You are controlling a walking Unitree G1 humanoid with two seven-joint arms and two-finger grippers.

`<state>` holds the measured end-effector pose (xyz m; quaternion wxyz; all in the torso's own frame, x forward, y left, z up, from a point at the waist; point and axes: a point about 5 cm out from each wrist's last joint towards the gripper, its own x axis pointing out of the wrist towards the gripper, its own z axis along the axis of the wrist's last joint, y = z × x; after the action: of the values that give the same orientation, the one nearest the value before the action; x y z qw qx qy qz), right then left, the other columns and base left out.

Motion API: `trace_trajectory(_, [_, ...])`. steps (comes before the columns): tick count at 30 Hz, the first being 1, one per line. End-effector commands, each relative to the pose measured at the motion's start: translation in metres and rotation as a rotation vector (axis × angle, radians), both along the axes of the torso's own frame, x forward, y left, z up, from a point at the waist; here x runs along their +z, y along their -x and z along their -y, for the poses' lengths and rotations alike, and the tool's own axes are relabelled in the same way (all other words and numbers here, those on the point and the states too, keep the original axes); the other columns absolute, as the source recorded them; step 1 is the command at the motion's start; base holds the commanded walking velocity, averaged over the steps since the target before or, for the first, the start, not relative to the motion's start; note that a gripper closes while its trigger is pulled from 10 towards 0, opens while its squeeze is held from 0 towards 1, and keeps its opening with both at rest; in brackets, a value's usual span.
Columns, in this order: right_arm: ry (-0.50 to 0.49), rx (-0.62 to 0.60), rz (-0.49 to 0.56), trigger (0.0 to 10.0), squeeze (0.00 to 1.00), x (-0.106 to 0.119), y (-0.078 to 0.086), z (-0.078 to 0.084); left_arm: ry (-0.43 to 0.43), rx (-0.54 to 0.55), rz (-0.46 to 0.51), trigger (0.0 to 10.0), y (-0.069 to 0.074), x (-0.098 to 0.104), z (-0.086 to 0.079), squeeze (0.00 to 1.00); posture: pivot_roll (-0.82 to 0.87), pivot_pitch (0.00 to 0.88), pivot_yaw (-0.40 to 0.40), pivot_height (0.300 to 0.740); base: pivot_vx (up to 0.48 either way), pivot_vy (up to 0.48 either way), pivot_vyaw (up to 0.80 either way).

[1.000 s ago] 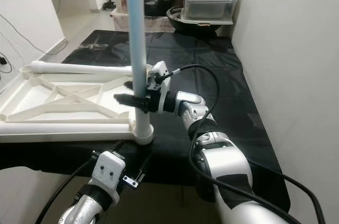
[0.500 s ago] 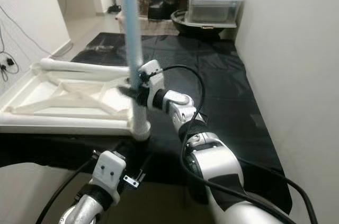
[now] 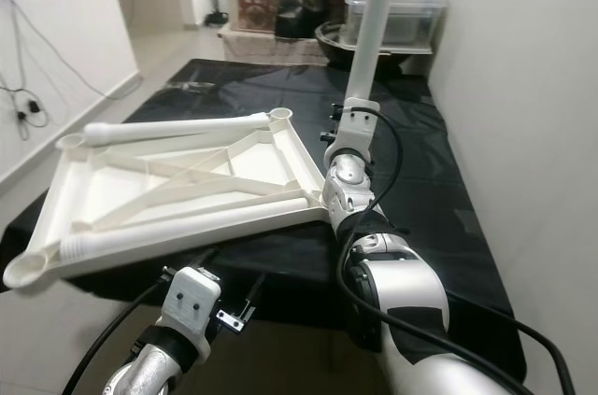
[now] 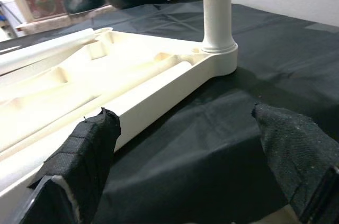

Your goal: Building children table

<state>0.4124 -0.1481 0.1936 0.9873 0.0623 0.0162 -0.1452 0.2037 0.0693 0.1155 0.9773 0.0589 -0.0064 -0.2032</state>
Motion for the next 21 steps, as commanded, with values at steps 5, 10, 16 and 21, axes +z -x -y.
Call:
trace_trajectory(5, [-0.11, 0.129, -0.052, 10.0, 1.0, -0.015, 0.003, -0.034, -0.008, -0.005, -0.016, 10.0, 0.0, -0.002, 0.001, 0.0, 0.07, 0.0, -0.022, 0.74, 0.0, 0.0, 0.0])
trace_trajectory(10, [-0.115, 0.165, -0.017, 10.0, 0.88, -0.01, 0.002, -0.04, -0.007, -0.006, -0.016, 10.0, 0.0, -0.002, 0.001, 0.0, 0.07, 0.0, -0.022, 0.74, 0.0, 0.0, 0.0])
trace_trajectory(16, [-0.14, 0.373, 0.096, 10.0, 0.0, 0.006, 0.0, -0.047, -0.007, -0.007, -0.016, 10.0, 0.0, -0.002, 0.001, 0.0, 0.07, 0.0, -0.022, 0.74, 0.0, 0.0, 0.0])
trace_trajectory(21, [-0.094, 0.633, 0.154, 10.0, 0.0, 0.012, 0.001, -0.043, -0.006, -0.007, -0.014, 10.0, 0.0, -0.002, 0.002, 0.0, 0.05, 0.0, -0.029, 0.74, 0.0, 0.0, 0.0])
